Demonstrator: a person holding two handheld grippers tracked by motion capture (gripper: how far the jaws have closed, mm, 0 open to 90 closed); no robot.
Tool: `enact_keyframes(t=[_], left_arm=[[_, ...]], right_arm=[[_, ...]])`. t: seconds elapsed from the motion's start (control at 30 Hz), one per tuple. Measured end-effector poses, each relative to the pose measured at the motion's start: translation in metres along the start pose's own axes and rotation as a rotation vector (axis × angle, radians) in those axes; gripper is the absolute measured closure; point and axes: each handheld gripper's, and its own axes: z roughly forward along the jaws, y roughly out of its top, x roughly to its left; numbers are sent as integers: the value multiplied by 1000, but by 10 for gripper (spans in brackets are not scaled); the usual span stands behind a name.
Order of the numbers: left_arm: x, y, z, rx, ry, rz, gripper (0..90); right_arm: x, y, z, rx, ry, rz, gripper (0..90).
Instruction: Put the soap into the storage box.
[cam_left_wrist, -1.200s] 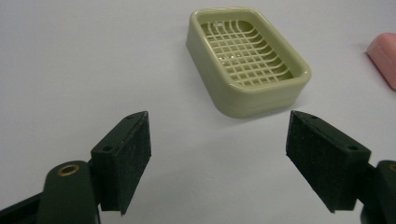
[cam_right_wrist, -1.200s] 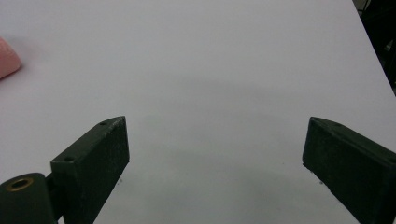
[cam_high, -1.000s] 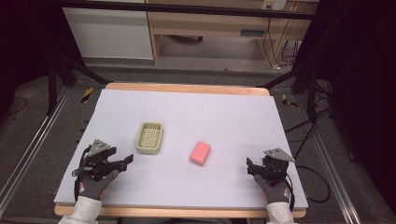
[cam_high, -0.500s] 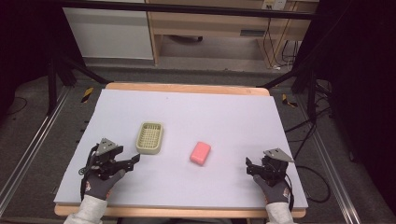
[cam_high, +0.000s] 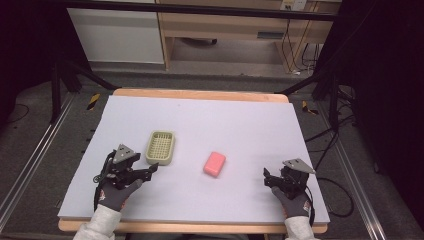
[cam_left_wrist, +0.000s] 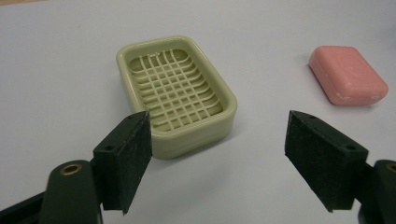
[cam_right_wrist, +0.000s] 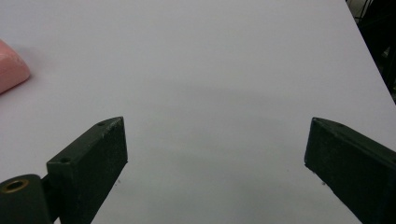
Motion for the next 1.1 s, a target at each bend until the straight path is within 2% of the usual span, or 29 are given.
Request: enact_keyframes(t=[0.3, 0.53, 1.1], left_arm=[[-8, 18, 3, -8, -12, 18, 230], [-18, 30, 6, -23, -21, 37, 230], [-41, 42, 24, 4, -39, 90, 230]], right_arm=[[0, 0, 0, 0, -5, 4, 62], [0, 1, -1, -1, -6, 0, 62], [1, 1, -1, -5, -9, -3, 60]])
